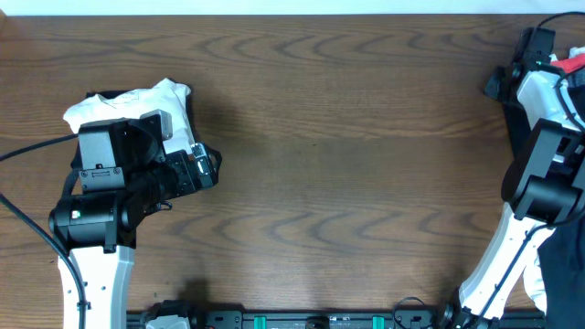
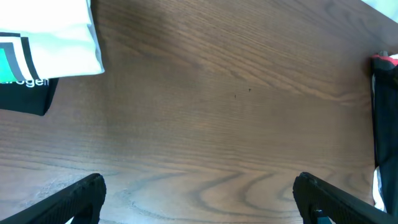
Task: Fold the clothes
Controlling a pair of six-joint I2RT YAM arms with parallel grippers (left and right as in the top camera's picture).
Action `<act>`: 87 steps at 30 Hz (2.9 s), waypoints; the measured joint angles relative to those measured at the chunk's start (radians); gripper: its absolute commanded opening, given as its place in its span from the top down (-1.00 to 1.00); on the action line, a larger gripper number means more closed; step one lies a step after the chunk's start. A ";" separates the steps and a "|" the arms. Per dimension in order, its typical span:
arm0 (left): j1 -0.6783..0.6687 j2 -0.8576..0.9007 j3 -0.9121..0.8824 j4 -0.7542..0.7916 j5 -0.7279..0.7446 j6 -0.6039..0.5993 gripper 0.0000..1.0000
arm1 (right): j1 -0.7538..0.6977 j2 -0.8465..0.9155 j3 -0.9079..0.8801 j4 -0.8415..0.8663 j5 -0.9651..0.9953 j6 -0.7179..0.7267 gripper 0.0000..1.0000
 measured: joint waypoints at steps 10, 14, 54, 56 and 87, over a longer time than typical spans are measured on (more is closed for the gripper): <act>0.000 0.000 0.000 0.000 0.000 0.000 -0.96 | -0.002 0.002 0.000 0.030 0.003 -0.019 0.11; 0.000 0.000 0.000 0.000 0.000 0.000 -0.96 | -0.004 0.027 0.002 0.029 0.007 -0.020 0.77; 0.000 0.000 0.000 -0.001 0.000 0.000 -0.96 | -0.034 0.045 0.013 0.048 0.024 -0.027 0.97; 0.000 0.000 0.000 -0.001 0.000 0.000 -0.96 | -0.034 0.045 0.013 0.047 0.019 -0.021 0.97; 0.000 0.000 0.000 -0.001 0.000 0.000 -0.96 | 0.048 -0.035 0.026 0.042 -0.049 -0.048 -0.08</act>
